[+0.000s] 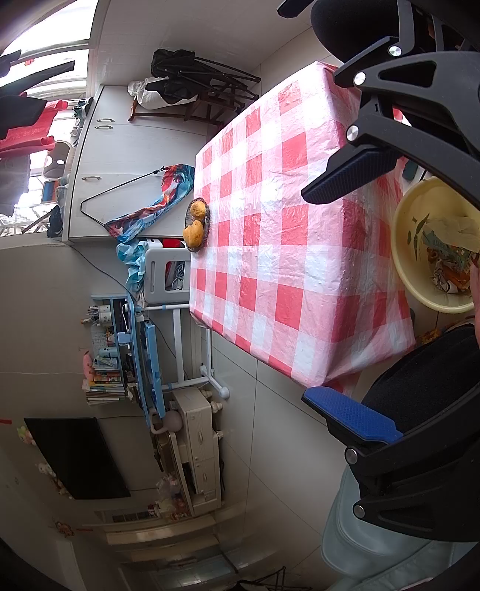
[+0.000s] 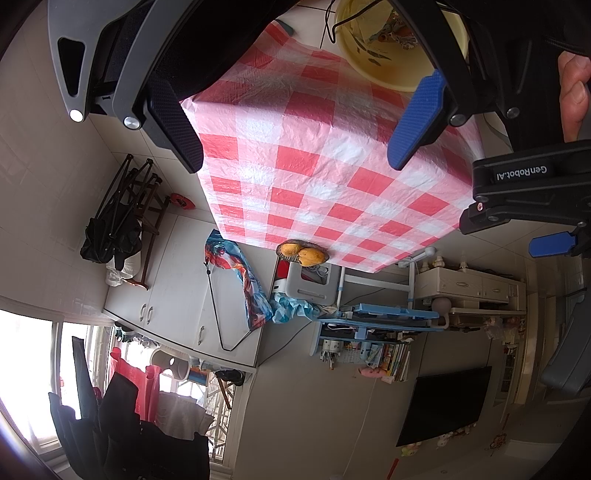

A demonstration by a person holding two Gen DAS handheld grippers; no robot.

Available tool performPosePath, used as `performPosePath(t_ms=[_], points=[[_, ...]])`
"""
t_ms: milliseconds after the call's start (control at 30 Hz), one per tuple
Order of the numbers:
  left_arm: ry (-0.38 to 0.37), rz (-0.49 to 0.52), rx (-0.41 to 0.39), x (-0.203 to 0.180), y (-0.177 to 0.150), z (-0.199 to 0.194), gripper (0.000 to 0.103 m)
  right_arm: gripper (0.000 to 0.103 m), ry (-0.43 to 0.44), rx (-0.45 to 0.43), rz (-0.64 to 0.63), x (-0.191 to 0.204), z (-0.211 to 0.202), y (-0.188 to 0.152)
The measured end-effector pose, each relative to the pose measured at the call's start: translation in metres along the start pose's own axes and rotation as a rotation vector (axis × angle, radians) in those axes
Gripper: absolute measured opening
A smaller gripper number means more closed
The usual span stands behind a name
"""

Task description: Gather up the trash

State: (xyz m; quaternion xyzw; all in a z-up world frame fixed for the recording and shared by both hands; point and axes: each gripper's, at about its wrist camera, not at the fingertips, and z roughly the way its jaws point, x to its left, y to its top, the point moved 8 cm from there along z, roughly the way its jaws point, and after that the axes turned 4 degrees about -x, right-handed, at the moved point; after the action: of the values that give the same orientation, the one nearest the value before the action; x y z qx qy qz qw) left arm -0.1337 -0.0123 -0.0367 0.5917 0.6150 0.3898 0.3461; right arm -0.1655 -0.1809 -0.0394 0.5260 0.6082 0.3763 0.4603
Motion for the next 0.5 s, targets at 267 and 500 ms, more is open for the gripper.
performPosePath(t_ms=[267,500], points=[[-0.007,0.003,-0.005,-0.0012,-0.0002,-0.0009,0.096,0.095,0.0,0.001,-0.003,0.0007,-0.0005,-0.0004],[-0.067,-0.02,-0.004,0.0003,-0.0018,0.0001,0.096,0.095,0.001,0.004,-0.007,0.0002,-0.0015,-0.0059]])
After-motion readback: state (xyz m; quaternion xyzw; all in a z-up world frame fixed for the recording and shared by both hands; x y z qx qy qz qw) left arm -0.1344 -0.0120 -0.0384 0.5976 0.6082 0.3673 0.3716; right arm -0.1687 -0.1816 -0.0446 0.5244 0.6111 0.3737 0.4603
